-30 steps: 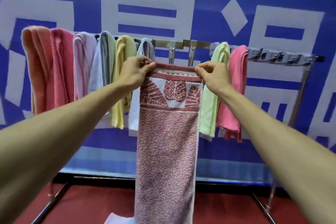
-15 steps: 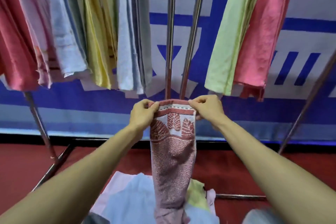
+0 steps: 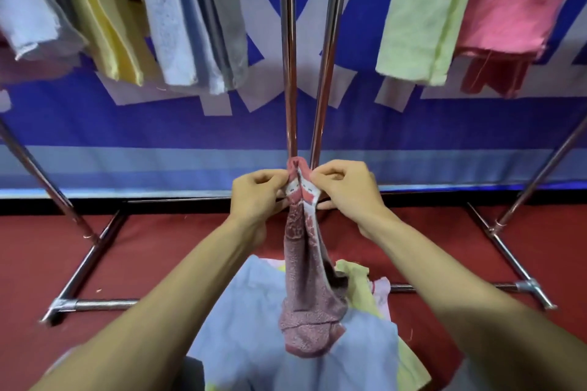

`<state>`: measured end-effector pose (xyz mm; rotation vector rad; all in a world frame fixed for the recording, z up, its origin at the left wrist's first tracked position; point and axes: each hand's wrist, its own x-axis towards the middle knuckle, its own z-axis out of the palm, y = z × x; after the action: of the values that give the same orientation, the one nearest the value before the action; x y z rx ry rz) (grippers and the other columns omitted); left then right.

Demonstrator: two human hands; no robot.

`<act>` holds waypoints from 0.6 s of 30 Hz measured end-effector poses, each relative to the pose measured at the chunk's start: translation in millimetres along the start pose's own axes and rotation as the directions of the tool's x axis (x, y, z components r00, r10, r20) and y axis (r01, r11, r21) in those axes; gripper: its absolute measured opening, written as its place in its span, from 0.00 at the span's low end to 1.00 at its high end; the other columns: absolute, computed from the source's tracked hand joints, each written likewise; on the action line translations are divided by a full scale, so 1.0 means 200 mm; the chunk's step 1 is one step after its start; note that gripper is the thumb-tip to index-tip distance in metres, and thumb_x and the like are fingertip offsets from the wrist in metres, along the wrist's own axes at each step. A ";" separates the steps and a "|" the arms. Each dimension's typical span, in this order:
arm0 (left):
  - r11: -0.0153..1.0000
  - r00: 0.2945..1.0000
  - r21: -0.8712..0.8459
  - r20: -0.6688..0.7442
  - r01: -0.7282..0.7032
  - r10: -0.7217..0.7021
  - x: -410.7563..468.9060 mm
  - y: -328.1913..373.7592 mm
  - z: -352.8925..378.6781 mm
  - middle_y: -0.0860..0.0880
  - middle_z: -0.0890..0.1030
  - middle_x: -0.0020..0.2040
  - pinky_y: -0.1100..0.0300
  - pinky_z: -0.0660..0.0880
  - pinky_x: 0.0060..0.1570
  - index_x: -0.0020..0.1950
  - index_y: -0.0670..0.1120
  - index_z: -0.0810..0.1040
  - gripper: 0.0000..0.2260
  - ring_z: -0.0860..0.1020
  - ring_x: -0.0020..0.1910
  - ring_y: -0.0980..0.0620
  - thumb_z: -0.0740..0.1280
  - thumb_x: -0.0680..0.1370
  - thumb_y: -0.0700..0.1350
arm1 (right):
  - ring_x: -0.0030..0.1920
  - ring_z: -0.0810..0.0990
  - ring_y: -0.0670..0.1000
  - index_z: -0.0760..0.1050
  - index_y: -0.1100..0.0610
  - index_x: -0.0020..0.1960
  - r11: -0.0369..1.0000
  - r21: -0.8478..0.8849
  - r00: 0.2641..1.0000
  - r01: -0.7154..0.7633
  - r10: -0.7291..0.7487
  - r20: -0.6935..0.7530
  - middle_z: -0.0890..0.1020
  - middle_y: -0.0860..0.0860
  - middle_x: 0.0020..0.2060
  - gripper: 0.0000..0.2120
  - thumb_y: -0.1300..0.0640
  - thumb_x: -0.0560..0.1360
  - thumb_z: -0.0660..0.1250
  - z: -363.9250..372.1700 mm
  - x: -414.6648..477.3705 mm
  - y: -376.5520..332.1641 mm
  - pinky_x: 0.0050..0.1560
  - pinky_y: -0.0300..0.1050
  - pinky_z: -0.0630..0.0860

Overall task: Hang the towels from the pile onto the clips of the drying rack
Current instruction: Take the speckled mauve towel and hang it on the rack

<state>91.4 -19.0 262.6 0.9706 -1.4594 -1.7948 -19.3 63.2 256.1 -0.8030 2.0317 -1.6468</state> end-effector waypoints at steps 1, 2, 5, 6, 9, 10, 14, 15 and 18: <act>1.000 1.000 0.007 0.003 0.003 -0.003 -0.01 -0.01 0.01 0.45 0.79 0.35 0.64 0.79 0.36 0.40 0.40 0.81 0.05 0.76 0.34 0.53 0.68 0.76 0.38 | 0.36 0.81 0.48 0.82 0.56 0.38 1.000 -0.004 1.000 -0.001 0.001 0.014 0.83 0.55 0.34 0.04 0.59 0.72 0.72 0.00 -0.01 0.01 0.36 0.46 0.82; 1.000 1.000 0.016 0.006 -0.007 0.007 -0.01 -0.01 0.02 0.45 0.80 0.36 0.64 0.78 0.35 0.42 0.39 0.81 0.04 0.76 0.33 0.53 0.68 0.76 0.38 | 0.36 0.82 0.48 0.82 0.55 0.37 1.000 0.000 1.000 -0.004 0.004 0.021 0.83 0.54 0.34 0.05 0.60 0.72 0.72 0.00 -0.03 0.00 0.36 0.45 0.82; 1.000 0.999 0.019 0.028 -0.019 0.018 -0.06 0.00 0.05 0.41 0.82 0.39 0.64 0.78 0.37 0.44 0.38 0.82 0.03 0.78 0.36 0.50 0.70 0.75 0.38 | 0.35 0.82 0.46 0.82 0.54 0.36 1.000 0.013 1.000 -0.004 0.004 0.004 0.83 0.52 0.33 0.07 0.62 0.71 0.72 0.00 -0.05 0.00 0.35 0.43 0.81; 1.000 0.999 0.015 0.037 -0.020 0.020 -0.06 -0.01 0.05 0.41 0.83 0.41 0.63 0.79 0.40 0.44 0.39 0.82 0.03 0.79 0.38 0.49 0.70 0.75 0.38 | 0.35 0.82 0.46 0.82 0.54 0.36 1.000 0.029 1.000 -0.006 0.006 0.000 0.83 0.53 0.33 0.07 0.62 0.71 0.72 -0.01 -0.06 -0.01 0.36 0.43 0.82; 0.999 0.996 0.034 0.081 -0.030 0.027 -0.09 0.00 0.04 0.42 0.85 0.45 0.62 0.80 0.44 0.49 0.39 0.83 0.05 0.82 0.44 0.49 0.70 0.74 0.38 | 0.38 0.84 0.51 0.84 0.58 0.38 0.993 0.108 0.999 -0.039 0.039 -0.002 0.84 0.58 0.37 0.04 0.63 0.71 0.72 -0.04 -0.08 -0.02 0.39 0.46 0.82; 0.997 0.995 0.058 0.094 -0.042 0.036 -0.10 -0.01 0.04 0.43 0.85 0.47 0.63 0.79 0.45 0.51 0.38 0.83 0.07 0.83 0.46 0.49 0.71 0.74 0.38 | 0.39 0.85 0.52 0.84 0.59 0.39 0.989 0.133 0.998 -0.056 0.056 0.004 0.85 0.59 0.38 0.02 0.63 0.71 0.73 -0.05 -0.08 -0.02 0.40 0.47 0.82; 0.983 0.988 0.136 0.108 -0.125 0.110 -0.14 -0.02 0.03 0.49 0.86 0.41 0.71 0.76 0.38 0.47 0.42 0.85 0.04 0.82 0.40 0.59 0.72 0.72 0.38 | 0.40 0.86 0.56 0.84 0.62 0.40 0.971 0.223 0.997 -0.083 0.080 0.020 0.85 0.63 0.39 0.01 0.64 0.70 0.74 -0.08 -0.10 -0.03 0.45 0.50 0.82; 0.978 0.985 0.150 0.113 -0.145 0.129 -0.15 -0.01 0.03 0.50 0.85 0.39 0.72 0.74 0.37 0.45 0.43 0.85 0.03 0.81 0.38 0.60 0.72 0.73 0.38 | 0.40 0.86 0.56 0.84 0.61 0.40 0.974 0.215 0.997 -0.075 0.074 0.013 0.85 0.62 0.39 0.01 0.63 0.70 0.74 -0.07 -0.10 -0.03 0.45 0.50 0.83; 0.985 0.985 0.124 0.139 -0.120 0.102 -0.14 0.01 0.03 0.45 0.86 0.44 0.68 0.76 0.43 0.48 0.40 0.84 0.06 0.83 0.44 0.56 0.67 0.76 0.38 | 0.38 0.86 0.53 0.85 0.56 0.38 0.991 0.134 1.000 -0.010 0.013 -0.019 0.85 0.58 0.36 0.02 0.59 0.70 0.75 -0.07 -0.12 -0.04 0.45 0.50 0.83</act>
<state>101.9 7.7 269.0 0.8289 -1.6995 -1.7273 -7.8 87.7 266.1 -0.7291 1.9115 -1.7699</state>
